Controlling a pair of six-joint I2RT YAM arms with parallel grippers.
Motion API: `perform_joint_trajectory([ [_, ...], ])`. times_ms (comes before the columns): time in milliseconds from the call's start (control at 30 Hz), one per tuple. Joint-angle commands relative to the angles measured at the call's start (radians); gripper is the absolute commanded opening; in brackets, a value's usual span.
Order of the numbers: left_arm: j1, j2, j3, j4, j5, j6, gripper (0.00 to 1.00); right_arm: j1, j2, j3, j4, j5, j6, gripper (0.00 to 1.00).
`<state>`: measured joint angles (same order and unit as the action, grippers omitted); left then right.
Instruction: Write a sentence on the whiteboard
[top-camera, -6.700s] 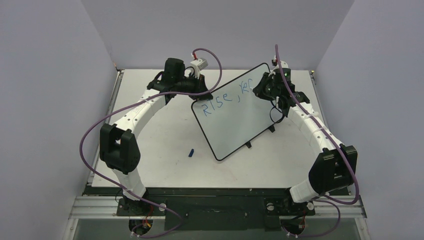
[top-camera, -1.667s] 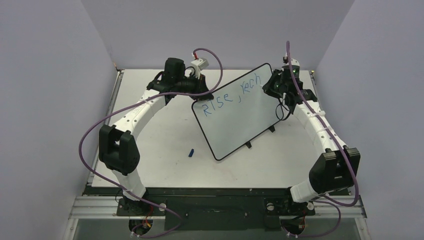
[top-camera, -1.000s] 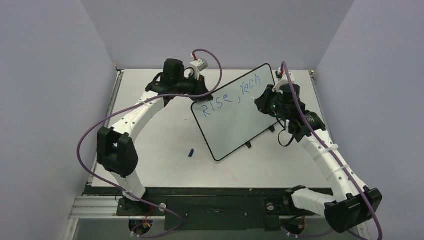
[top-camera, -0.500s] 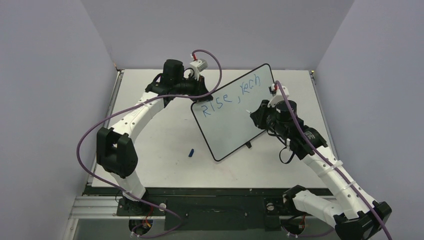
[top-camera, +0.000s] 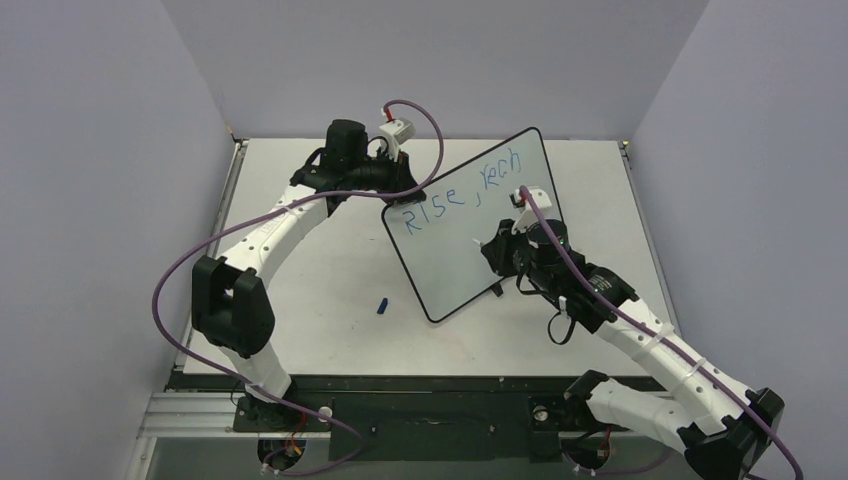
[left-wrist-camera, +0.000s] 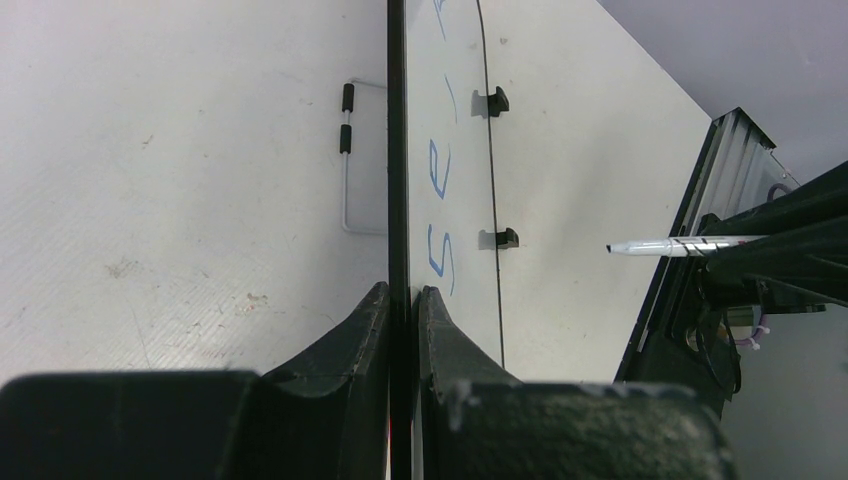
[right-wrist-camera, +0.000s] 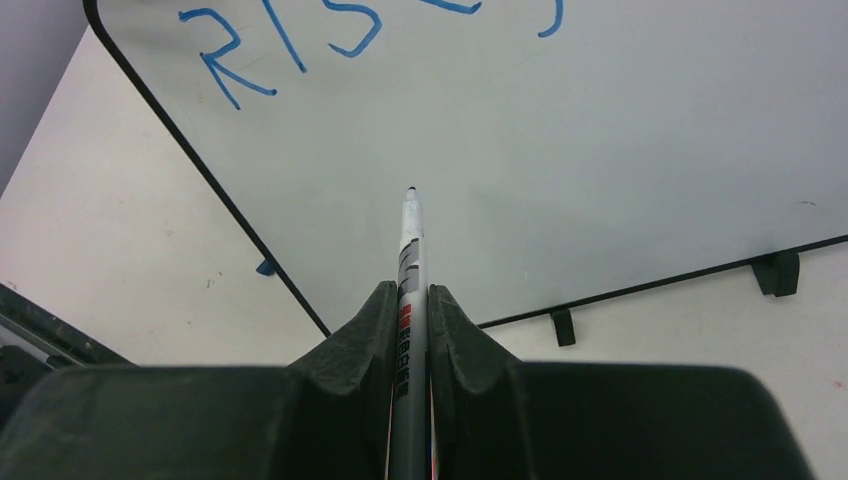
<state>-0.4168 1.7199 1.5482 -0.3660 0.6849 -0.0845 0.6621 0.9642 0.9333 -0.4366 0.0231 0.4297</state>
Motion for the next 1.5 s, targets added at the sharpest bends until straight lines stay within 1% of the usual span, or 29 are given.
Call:
perform_joint_trajectory([
  [0, 0.001, -0.06, 0.006, 0.086, -0.032, 0.072, 0.0, 0.051, -0.01, -0.012, 0.074, 0.065, -0.019, 0.0],
  [267, 0.001, -0.059, 0.004, 0.096, -0.03, 0.066, 0.0, 0.16, 0.05, -0.001, 0.128, 0.104, -0.035, 0.0],
  [567, 0.001, -0.059, 0.003, 0.099, -0.026, 0.062, 0.0, 0.237, 0.172, 0.072, 0.169, 0.118, -0.043, 0.0],
  [767, 0.001, -0.061, -0.001, 0.104, -0.026, 0.06, 0.0, 0.285, 0.251, 0.127, 0.183, 0.157, -0.031, 0.0],
  [1067, 0.001, -0.064, -0.002, 0.104, -0.026, 0.06, 0.0, 0.314, 0.343, 0.185, 0.188, 0.219, -0.019, 0.0],
  [1267, 0.002, -0.065, -0.002, 0.104, -0.026, 0.061, 0.0, 0.315, 0.367, 0.192, 0.187, 0.264, -0.015, 0.0],
  [1467, 0.001, -0.065, -0.002, 0.104, -0.026, 0.061, 0.0, 0.314, 0.387, 0.178, 0.178, 0.268, -0.012, 0.0],
])
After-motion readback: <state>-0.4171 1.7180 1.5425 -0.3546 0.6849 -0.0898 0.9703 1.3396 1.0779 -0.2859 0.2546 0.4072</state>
